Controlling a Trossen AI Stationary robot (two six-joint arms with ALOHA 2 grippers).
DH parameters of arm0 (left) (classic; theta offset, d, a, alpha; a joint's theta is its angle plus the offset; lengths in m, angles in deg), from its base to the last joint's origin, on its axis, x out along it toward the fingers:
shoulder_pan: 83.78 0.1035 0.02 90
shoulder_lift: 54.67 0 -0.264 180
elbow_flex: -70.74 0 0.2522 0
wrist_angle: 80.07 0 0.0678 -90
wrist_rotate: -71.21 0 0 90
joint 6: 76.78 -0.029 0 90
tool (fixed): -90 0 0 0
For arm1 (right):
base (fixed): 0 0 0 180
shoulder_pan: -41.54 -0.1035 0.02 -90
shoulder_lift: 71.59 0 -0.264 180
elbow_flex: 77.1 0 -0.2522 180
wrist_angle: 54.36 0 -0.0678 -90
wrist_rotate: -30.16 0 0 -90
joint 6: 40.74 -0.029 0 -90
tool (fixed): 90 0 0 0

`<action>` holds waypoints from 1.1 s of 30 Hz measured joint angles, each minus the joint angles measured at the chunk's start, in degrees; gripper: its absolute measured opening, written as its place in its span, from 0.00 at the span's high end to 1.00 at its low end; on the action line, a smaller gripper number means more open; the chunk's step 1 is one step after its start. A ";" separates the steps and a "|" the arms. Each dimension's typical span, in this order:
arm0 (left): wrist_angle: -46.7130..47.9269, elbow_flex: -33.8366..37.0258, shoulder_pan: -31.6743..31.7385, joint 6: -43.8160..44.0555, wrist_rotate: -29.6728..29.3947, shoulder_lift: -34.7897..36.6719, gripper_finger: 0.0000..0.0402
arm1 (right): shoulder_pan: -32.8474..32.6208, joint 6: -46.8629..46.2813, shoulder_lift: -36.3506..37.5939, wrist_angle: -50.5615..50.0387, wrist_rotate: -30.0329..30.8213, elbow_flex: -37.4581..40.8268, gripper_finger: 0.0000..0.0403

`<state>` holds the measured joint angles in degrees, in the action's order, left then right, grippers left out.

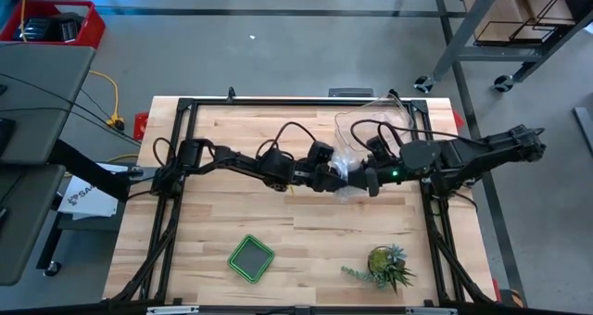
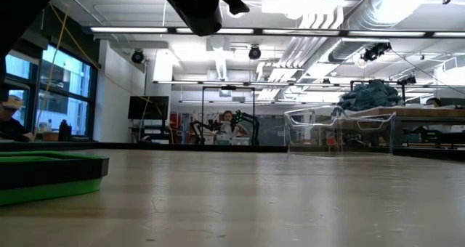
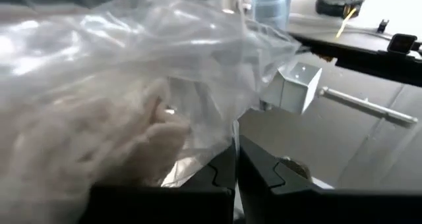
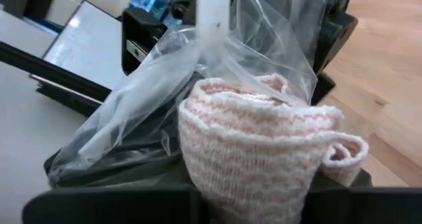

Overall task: Roll bandage
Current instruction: Put the rolled white bandage into the transparent zip bag

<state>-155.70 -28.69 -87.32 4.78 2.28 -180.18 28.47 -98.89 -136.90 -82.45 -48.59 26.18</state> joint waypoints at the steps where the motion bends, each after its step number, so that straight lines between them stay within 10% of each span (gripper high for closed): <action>1: 0.02 -0.02 0.27 0.82 1.66 0.00 1.00 | -0.26 -0.49 0.09 -0.53 0.32 0.01 0.85; 17: 21.93 0.35 2.72 0.02 13.52 -0.84 0.98 | -2.99 -3.33 6.81 -15.20 3.39 -0.04 0.85; 33: 20.55 0.30 4.07 1.00 17.46 -0.36 0.98 | -3.01 -2.86 6.86 -20.47 2.70 0.00 0.85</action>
<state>-135.15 -28.40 -83.25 5.78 19.74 -180.54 25.46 -101.75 -130.04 -102.92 -45.89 26.18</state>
